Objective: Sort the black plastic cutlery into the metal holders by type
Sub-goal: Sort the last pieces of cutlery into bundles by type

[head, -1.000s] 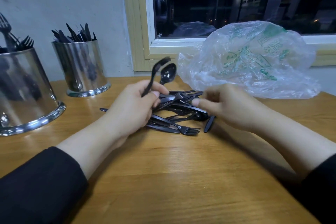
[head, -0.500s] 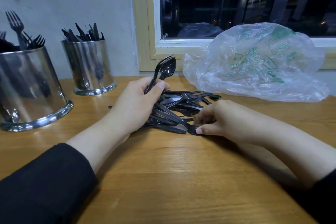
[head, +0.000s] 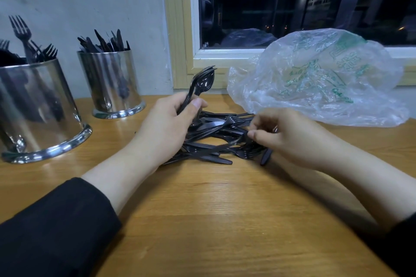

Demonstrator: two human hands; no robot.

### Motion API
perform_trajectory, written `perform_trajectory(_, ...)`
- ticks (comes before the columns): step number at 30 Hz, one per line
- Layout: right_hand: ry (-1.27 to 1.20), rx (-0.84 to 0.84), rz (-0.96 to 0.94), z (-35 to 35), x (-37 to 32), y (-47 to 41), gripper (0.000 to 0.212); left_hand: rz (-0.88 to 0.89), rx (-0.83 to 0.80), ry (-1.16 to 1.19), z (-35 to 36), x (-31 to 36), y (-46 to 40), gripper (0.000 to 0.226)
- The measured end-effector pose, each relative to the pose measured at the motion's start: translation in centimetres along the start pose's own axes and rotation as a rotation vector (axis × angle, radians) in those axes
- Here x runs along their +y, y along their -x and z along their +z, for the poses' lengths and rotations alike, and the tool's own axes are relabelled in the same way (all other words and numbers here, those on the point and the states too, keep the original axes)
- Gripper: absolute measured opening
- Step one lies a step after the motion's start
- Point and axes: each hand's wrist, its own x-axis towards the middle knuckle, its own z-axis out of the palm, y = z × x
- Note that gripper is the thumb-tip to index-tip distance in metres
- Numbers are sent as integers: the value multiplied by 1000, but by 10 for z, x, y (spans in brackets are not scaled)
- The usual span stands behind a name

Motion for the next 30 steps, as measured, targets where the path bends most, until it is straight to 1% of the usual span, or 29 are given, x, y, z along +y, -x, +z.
perform_trajectory(2,-48,113,-76,-3,-1,0,10,7,-2,-28,-1,3,0,23)
perform_trajectory(6,-21,240,-305,-4,-9,2,4,12,-89,-110,-1,8,5,21)
perform_trajectory(9,-12,359,-406,0,-12,2,2,4,-184,-55,5,12,10,20)
perform_trajectory(11,0,439,-423,0,-12,1,4,-19,-280,11,8,14,13,18)
perform_trajectory(14,18,502,-441,-2,-13,2,8,-12,-379,-19,10,16,15,13)
perform_trajectory(16,-9,506,-415,-1,-17,4,11,1,-386,-97,10,14,14,10)
perform_trajectory(19,-124,530,-239,-4,-20,4,19,-15,-320,-178,9,9,12,19)
perform_trajectory(20,-100,497,-157,-6,-15,2,25,-23,-281,-178,8,8,11,21)
perform_trajectory(21,-24,414,-68,-8,-10,1,30,-25,-239,-168,7,7,9,23)
perform_trajectory(23,180,145,101,-7,-3,0,41,-21,-146,-110,6,4,6,25)
perform_trajectory(24,264,25,154,-4,0,0,43,-25,-100,-76,5,3,4,26)
perform_trajectory(25,321,-57,180,-1,1,0,44,-33,-61,-46,5,2,2,27)
perform_trajectory(27,375,-120,187,4,0,2,45,-46,-17,1,4,1,1,30)
perform_trajectory(30,399,-139,184,9,-3,1,44,-25,-8,2,3,2,2,33)
